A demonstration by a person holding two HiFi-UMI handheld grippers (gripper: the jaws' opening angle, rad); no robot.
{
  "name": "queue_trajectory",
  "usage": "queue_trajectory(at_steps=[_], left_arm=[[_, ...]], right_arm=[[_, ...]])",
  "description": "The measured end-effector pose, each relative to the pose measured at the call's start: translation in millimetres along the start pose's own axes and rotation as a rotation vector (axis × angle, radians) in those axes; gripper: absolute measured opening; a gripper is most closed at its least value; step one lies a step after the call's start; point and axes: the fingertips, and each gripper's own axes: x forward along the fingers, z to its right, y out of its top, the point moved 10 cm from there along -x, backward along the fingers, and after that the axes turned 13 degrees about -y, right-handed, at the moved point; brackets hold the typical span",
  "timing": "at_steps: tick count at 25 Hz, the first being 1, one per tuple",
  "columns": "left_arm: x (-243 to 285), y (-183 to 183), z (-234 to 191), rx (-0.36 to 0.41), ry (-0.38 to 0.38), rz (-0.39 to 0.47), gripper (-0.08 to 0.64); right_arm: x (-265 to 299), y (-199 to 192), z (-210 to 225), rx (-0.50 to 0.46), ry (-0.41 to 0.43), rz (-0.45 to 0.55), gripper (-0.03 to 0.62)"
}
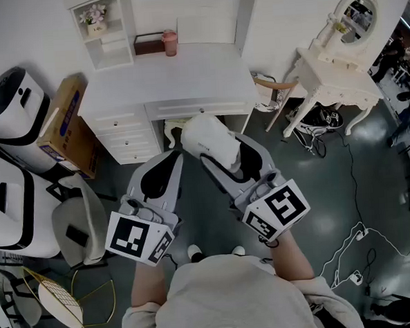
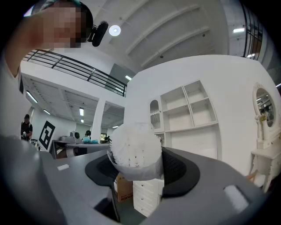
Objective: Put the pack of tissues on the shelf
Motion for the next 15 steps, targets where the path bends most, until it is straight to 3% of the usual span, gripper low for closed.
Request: queue_trajectory(at_steps=[15], left_arm=[[-22.6, -0.3, -20.7, 0.014, 0.014, -0.008, 0.000]], right_arm=[[18.7, -2.9, -24.4, 0.041, 0.002, 0.015, 0.270]])
